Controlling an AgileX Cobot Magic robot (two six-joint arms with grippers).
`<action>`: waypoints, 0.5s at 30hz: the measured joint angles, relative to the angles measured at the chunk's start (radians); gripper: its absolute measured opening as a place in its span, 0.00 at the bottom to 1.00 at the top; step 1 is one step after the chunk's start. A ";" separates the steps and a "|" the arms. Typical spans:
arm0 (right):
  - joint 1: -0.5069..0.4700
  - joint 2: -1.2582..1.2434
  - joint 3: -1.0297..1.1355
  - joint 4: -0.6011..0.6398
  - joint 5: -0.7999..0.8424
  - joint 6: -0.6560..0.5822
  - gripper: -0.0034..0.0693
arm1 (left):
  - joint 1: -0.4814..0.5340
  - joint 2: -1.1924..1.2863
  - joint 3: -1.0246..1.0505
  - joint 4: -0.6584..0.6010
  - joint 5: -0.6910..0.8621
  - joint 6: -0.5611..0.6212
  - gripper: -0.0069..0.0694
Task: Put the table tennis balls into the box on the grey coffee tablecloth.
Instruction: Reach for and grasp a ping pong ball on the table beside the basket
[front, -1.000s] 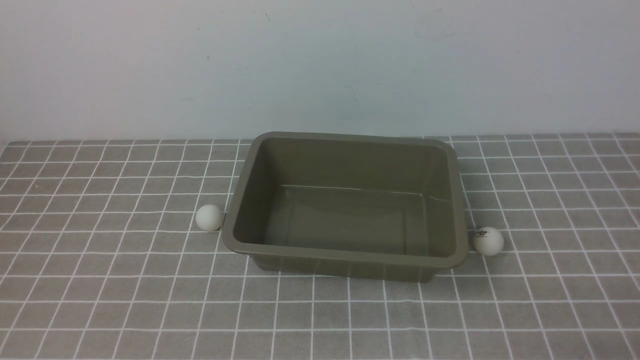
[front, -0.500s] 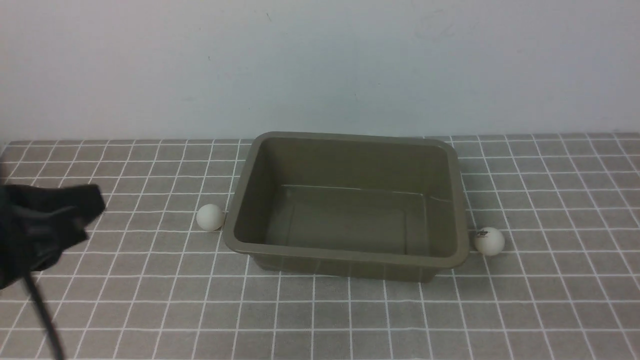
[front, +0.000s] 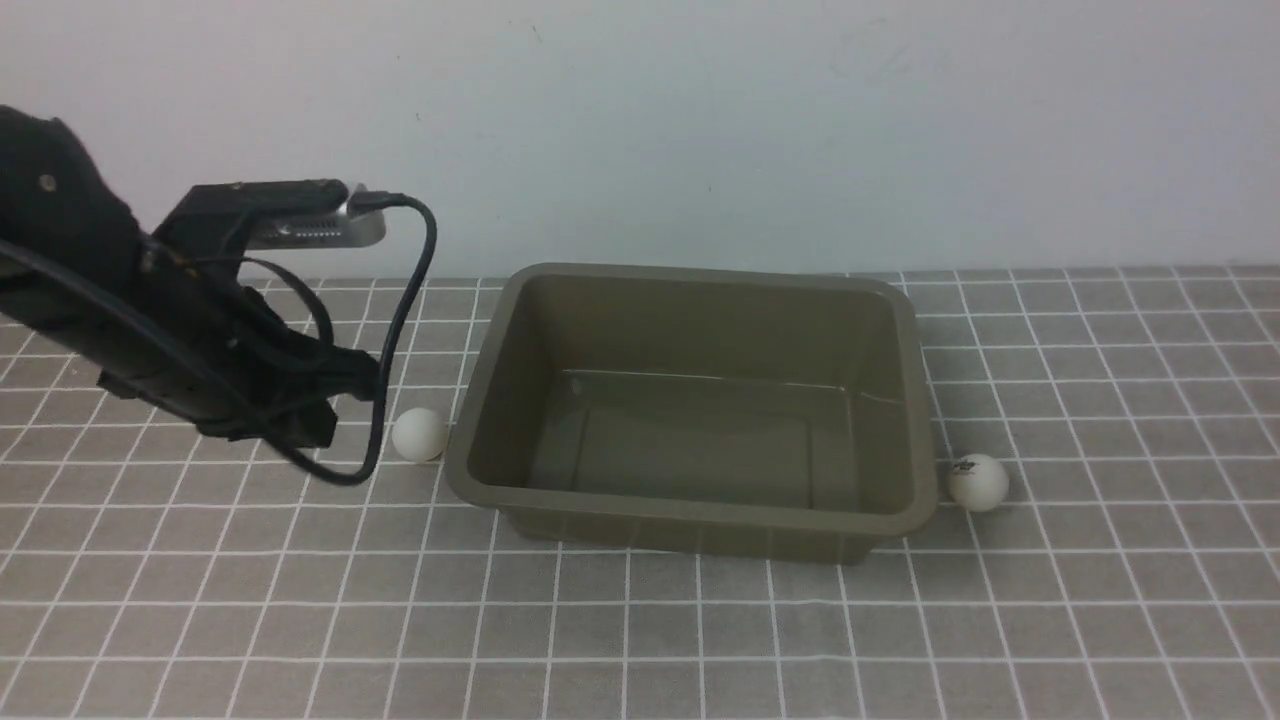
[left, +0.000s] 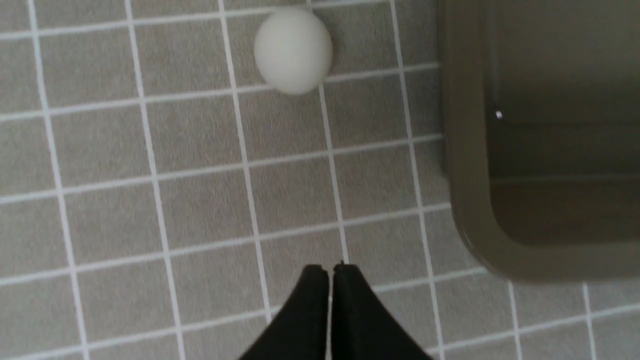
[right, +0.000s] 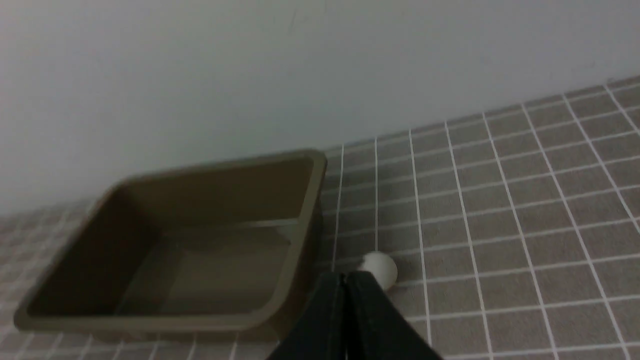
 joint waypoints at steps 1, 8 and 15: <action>0.000 0.040 -0.032 -0.001 0.033 -0.021 0.03 | 0.000 0.039 -0.028 0.000 0.000 0.000 0.09; 0.000 0.148 -0.076 0.003 0.066 -0.049 0.03 | -0.005 0.251 -0.180 0.001 -0.003 0.020 0.29; 0.000 0.150 -0.076 0.003 0.062 -0.049 0.03 | -0.005 0.382 -0.241 0.001 -0.076 0.038 0.67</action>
